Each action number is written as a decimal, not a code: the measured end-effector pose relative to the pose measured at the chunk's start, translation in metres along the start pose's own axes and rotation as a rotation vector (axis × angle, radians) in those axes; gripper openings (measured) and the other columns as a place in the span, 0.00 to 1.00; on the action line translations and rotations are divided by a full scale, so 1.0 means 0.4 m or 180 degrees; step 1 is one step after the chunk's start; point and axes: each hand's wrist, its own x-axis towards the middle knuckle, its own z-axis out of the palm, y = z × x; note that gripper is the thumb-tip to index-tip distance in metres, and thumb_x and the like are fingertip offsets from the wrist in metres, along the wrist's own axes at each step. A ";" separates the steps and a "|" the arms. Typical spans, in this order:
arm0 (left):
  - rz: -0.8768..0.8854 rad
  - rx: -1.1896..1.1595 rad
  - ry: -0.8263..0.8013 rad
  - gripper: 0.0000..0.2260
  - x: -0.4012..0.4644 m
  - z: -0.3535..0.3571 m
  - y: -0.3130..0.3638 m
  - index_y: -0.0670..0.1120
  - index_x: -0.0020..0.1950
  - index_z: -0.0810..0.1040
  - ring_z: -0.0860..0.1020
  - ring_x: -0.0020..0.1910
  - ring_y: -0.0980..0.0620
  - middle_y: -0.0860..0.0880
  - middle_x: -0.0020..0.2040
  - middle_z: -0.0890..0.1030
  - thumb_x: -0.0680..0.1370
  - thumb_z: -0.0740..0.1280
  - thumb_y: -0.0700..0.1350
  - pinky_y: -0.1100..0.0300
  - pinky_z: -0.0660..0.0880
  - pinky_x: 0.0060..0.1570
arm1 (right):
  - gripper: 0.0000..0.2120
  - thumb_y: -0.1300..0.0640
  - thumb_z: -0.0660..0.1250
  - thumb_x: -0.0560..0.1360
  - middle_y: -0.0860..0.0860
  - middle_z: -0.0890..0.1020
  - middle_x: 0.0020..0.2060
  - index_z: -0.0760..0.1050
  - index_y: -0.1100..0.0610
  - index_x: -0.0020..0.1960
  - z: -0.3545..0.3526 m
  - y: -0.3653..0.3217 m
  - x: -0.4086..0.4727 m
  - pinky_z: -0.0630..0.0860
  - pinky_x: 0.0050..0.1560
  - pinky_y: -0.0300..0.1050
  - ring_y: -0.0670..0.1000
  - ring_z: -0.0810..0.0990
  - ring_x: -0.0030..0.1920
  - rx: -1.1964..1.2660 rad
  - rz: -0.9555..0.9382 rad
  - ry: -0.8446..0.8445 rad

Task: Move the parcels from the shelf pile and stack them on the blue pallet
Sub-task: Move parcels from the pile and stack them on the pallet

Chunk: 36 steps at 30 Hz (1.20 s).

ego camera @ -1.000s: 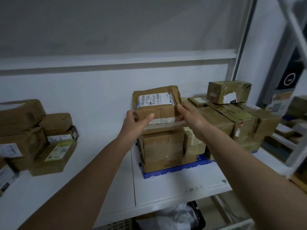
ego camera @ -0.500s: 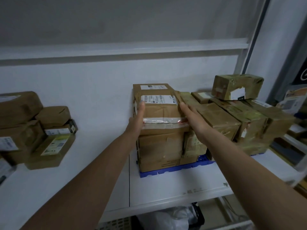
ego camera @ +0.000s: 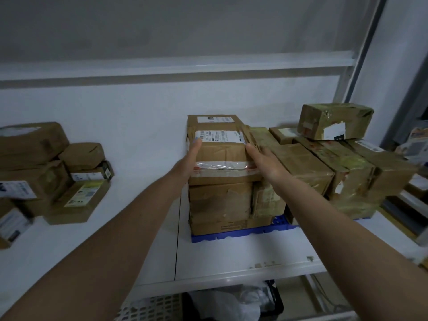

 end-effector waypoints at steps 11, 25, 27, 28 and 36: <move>0.0271 0.2865 0.1298 0.29 -0.181 -0.233 -0.056 0.50 0.67 0.71 0.64 0.70 0.47 0.47 0.71 0.67 0.72 0.66 0.65 0.51 0.65 0.67 | 0.30 0.47 0.63 0.77 0.58 0.60 0.74 0.59 0.58 0.74 0.232 -0.151 -0.112 0.52 0.73 0.54 0.60 0.54 0.74 -0.2474 -0.2588 0.0174; -0.0843 0.2994 0.1701 0.29 -0.496 -0.630 -0.253 0.49 0.67 0.73 0.66 0.68 0.45 0.47 0.69 0.69 0.71 0.69 0.63 0.52 0.69 0.64 | 0.33 0.45 0.65 0.76 0.58 0.56 0.75 0.57 0.57 0.74 0.690 -0.173 -0.327 0.51 0.73 0.49 0.60 0.51 0.75 -0.2491 -0.2561 -0.1462; -0.0871 0.2925 0.1724 0.28 -0.526 -0.700 -0.270 0.49 0.67 0.73 0.68 0.67 0.46 0.47 0.68 0.71 0.71 0.69 0.63 0.50 0.70 0.64 | 0.33 0.44 0.65 0.75 0.57 0.58 0.74 0.58 0.56 0.74 0.755 -0.195 -0.355 0.54 0.72 0.50 0.59 0.53 0.74 -0.2464 -0.2486 -0.1517; -0.0871 0.2916 0.1719 0.28 -0.541 -0.735 -0.279 0.48 0.66 0.74 0.69 0.66 0.46 0.48 0.67 0.72 0.71 0.69 0.62 0.50 0.70 0.63 | 0.34 0.44 0.65 0.75 0.56 0.58 0.74 0.58 0.56 0.74 0.788 -0.205 -0.370 0.56 0.72 0.50 0.59 0.54 0.74 -0.2477 -0.2458 -0.1540; -0.0792 0.2870 0.1718 0.20 -0.610 -1.008 -0.371 0.48 0.57 0.78 0.74 0.52 0.50 0.48 0.60 0.78 0.72 0.69 0.60 0.58 0.69 0.48 | 0.25 0.43 0.63 0.76 0.53 0.63 0.71 0.67 0.52 0.68 1.035 -0.264 -0.448 0.61 0.70 0.54 0.58 0.58 0.72 -0.2729 -0.2411 -0.1632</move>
